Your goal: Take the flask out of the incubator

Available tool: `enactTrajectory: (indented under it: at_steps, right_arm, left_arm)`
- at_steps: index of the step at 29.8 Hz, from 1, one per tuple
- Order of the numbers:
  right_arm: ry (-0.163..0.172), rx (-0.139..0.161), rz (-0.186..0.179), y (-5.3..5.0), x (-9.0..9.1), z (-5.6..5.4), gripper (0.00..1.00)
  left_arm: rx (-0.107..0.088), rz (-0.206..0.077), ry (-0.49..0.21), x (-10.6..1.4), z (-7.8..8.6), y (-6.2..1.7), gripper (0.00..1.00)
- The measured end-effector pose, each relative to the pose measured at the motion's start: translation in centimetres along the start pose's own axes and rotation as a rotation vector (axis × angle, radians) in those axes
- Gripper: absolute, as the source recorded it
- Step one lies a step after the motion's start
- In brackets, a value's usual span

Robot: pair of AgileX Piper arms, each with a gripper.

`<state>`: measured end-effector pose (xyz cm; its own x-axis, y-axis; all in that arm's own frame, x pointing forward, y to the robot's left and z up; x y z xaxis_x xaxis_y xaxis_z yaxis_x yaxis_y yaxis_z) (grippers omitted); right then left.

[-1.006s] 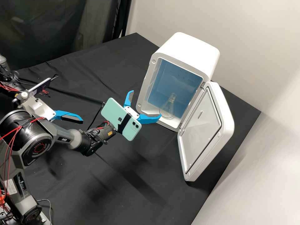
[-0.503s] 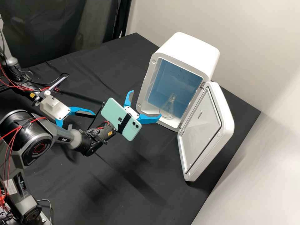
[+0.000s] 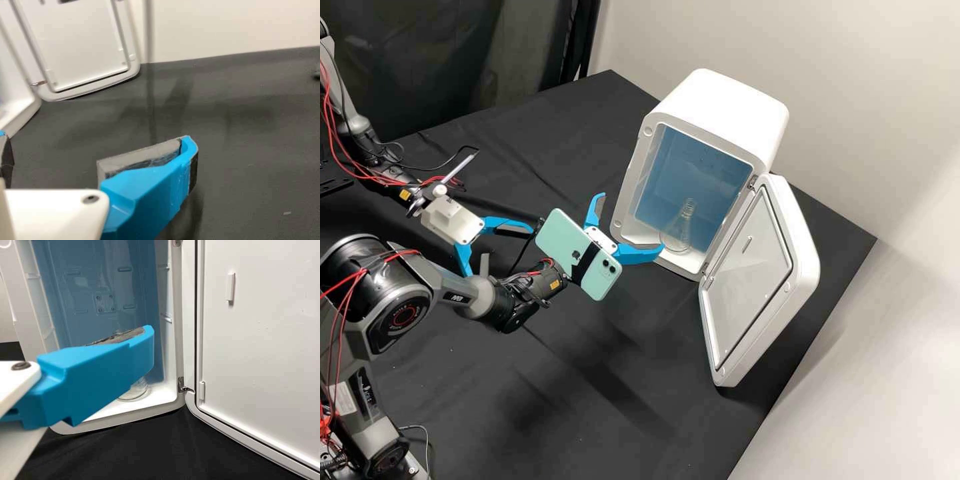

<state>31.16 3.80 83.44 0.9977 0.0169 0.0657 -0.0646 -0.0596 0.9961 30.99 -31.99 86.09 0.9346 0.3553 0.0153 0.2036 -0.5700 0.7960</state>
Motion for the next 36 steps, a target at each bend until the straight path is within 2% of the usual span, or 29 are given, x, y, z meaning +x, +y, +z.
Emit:
enactTrajectory:
  at_steps: [5, 9, 10, 15, 19, 36]
  right_arm:
    - [0.0, 0.0, 0.0, 0.0, 0.0, 0.0, 1.0]
    - [0.0, 0.0, 0.0, 0.0, 0.0, 0.0, 1.0]
    - [0.0, 0.0, 0.0, 0.0, 0.0, 0.0, 1.0]
    - [0.0, 0.0, 0.0, 0.0, 0.0, 0.0, 1.0]
    - [0.0, 0.0, 0.0, 0.0, 0.0, 0.0, 1.0]
    - [0.0, 0.0, 0.0, 0.0, 0.0, 0.0, 1.0]
  left_arm:
    - [0.008, 0.019, 0.044, -0.4, -2.2, 0.7, 1.0]
    - [-0.004, 0.036, 0.075, -0.6, -3.4, 1.3, 1.0]
    - [0.001, 0.038, 0.077, -0.6, -3.7, 1.39, 1.0]
    - [0.007, 0.033, 0.088, -0.9, -4.4, 1.5, 1.0]
    - [0.014, 0.043, 0.087, -1.1, -4.6, 1.86, 1.0]
    - [-0.004, 0.047, 0.149, -1.7, -6.7, 1.93, 1.0]
